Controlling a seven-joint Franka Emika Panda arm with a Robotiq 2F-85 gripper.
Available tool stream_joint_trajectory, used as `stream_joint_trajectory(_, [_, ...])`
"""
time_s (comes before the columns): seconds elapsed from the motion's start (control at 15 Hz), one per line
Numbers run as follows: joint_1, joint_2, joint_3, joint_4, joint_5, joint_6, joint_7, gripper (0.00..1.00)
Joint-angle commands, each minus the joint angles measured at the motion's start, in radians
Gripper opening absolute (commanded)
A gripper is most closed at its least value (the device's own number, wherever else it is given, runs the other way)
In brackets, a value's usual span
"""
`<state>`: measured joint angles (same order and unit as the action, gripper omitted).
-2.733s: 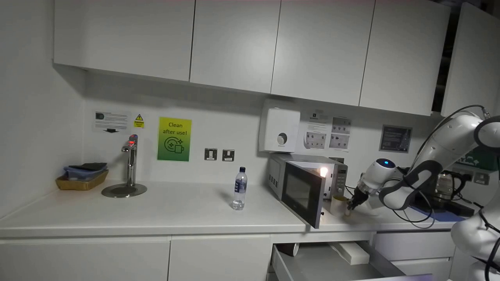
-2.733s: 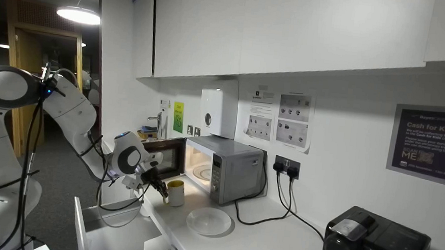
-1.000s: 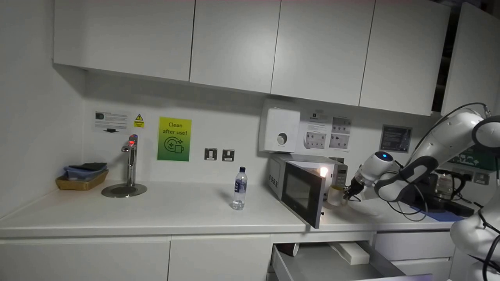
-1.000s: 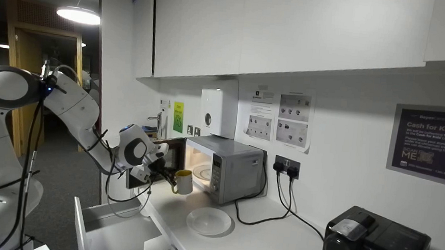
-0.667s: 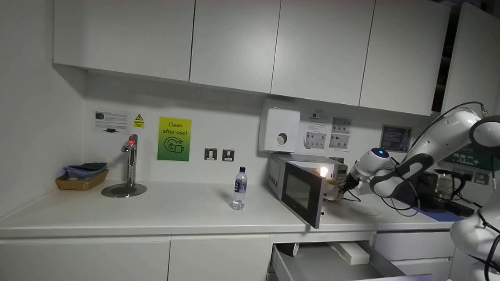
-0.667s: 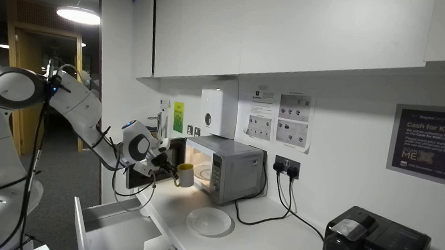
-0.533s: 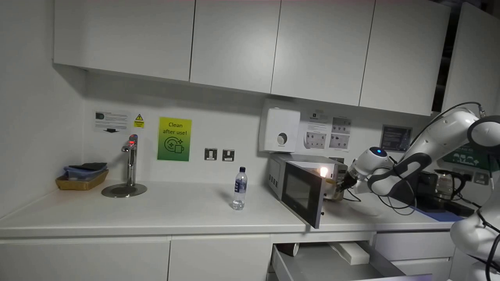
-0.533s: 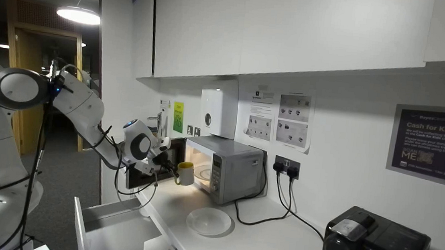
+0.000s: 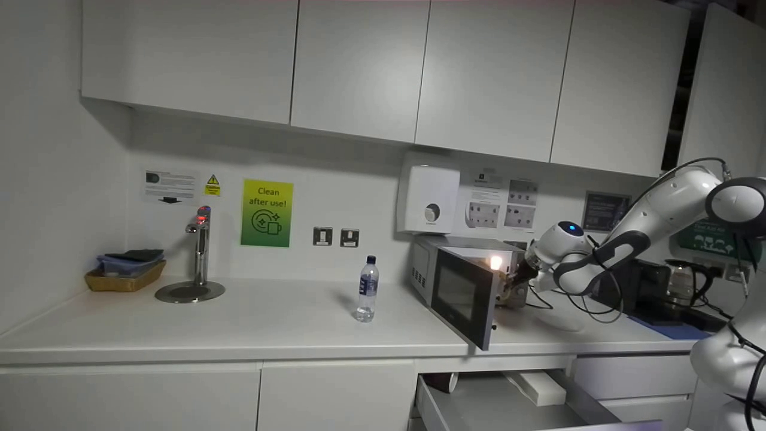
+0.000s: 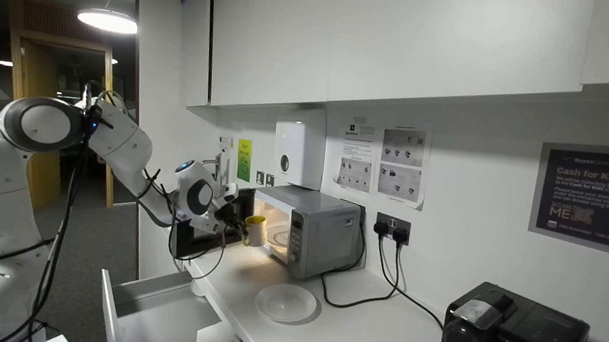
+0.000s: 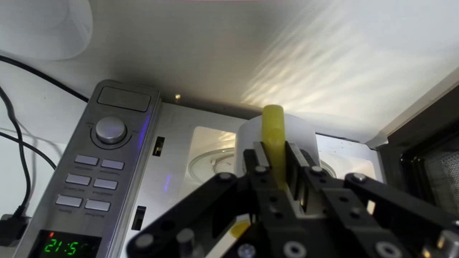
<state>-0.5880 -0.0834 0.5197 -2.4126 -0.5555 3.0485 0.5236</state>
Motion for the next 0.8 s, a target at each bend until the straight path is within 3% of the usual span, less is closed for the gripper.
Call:
stream_joint_trajectory(0.0, [0.010,0.025,-0.003,0.073,0.011,-0.032,-0.059,0.04])
stream_joint_trajectory(0.73, [0.019,0.101,0.001,0.169,0.068,-0.099,-0.139,0.04])
